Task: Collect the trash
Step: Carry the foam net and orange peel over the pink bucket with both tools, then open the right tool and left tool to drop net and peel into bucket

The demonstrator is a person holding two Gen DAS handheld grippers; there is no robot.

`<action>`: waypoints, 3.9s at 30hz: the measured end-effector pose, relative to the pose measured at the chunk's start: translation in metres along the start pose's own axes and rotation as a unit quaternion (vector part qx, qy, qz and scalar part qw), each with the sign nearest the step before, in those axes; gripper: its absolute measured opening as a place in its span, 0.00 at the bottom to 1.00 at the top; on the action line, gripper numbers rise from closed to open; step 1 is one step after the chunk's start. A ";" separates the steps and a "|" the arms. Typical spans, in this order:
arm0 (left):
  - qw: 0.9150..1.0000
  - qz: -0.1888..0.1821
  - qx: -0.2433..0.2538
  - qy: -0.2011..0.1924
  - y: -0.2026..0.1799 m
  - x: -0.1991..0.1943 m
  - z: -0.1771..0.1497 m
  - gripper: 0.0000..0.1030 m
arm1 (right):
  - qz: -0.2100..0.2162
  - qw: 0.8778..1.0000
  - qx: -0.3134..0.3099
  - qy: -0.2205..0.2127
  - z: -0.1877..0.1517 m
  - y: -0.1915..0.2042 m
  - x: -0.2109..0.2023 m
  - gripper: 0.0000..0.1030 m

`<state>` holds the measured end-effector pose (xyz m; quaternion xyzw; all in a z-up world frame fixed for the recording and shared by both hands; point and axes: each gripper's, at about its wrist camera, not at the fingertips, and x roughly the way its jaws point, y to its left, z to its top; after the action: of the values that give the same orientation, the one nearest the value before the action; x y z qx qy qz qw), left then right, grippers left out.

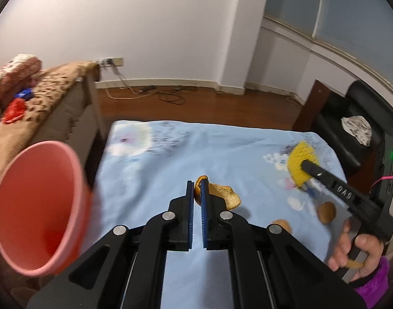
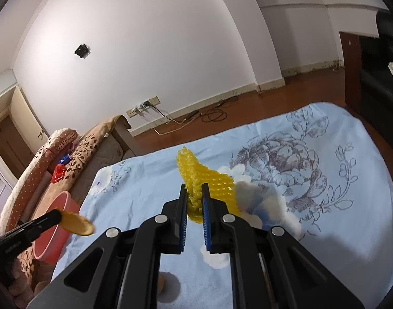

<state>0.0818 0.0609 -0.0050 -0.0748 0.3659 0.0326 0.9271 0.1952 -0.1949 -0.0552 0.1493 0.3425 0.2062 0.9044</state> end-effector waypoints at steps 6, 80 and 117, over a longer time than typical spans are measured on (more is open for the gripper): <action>0.999 0.024 -0.024 -0.010 0.025 -0.023 -0.007 0.04 | -0.003 1.000 -0.014 -0.008 -0.001 0.002 -0.001 0.09; 0.966 0.147 -0.202 -0.067 0.214 -0.084 -0.079 0.04 | 0.218 0.960 -0.125 0.124 -0.070 0.319 0.024 0.10; 0.967 0.148 -0.206 -0.039 0.218 -0.062 -0.082 0.05 | 0.185 0.964 -0.096 0.166 -0.085 0.302 0.069 0.18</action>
<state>-0.0437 0.2627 -0.0467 -0.2074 0.3218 0.2471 0.8902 0.1025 0.1118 -0.0312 0.0860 0.4329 0.4238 0.7910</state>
